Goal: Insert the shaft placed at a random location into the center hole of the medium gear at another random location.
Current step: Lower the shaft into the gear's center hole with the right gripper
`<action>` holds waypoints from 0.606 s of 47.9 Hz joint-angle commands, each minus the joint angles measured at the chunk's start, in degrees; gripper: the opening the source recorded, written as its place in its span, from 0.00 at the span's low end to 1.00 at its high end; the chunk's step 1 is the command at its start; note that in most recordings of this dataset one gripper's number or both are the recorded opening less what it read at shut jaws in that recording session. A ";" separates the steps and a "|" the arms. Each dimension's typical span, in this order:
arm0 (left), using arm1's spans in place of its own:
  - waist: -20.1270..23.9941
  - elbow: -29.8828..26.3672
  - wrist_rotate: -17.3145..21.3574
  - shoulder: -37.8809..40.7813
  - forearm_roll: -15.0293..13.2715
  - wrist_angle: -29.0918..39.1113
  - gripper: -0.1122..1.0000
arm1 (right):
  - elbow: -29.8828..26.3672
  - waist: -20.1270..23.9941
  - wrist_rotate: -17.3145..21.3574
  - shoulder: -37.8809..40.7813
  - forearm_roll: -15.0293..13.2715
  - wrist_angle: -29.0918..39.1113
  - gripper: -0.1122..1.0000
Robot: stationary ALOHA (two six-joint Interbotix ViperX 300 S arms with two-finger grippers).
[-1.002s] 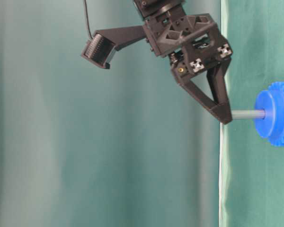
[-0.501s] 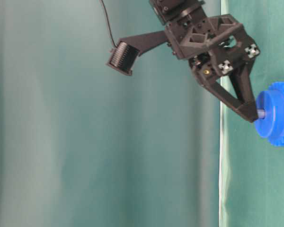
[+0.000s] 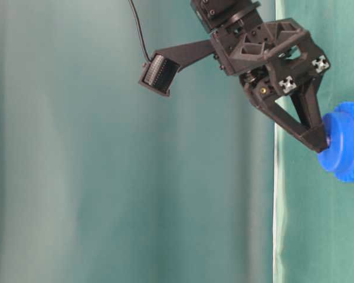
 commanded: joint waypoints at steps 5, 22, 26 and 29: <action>0.18 -1.23 0.09 0.44 0.18 -0.53 0.10 | -1.23 -0.26 -0.44 -0.79 0.09 0.18 0.23; 0.18 -1.23 0.09 0.44 0.18 -0.53 0.10 | -1.67 0.00 -0.44 -1.05 -0.09 0.18 0.90; 0.18 -1.23 0.09 0.44 0.18 -0.53 0.10 | -1.67 0.18 -0.53 -1.85 -0.09 0.53 0.86; 0.18 -1.23 0.09 0.44 0.18 -0.53 0.10 | -1.67 0.26 -0.53 -2.99 -0.09 1.41 0.84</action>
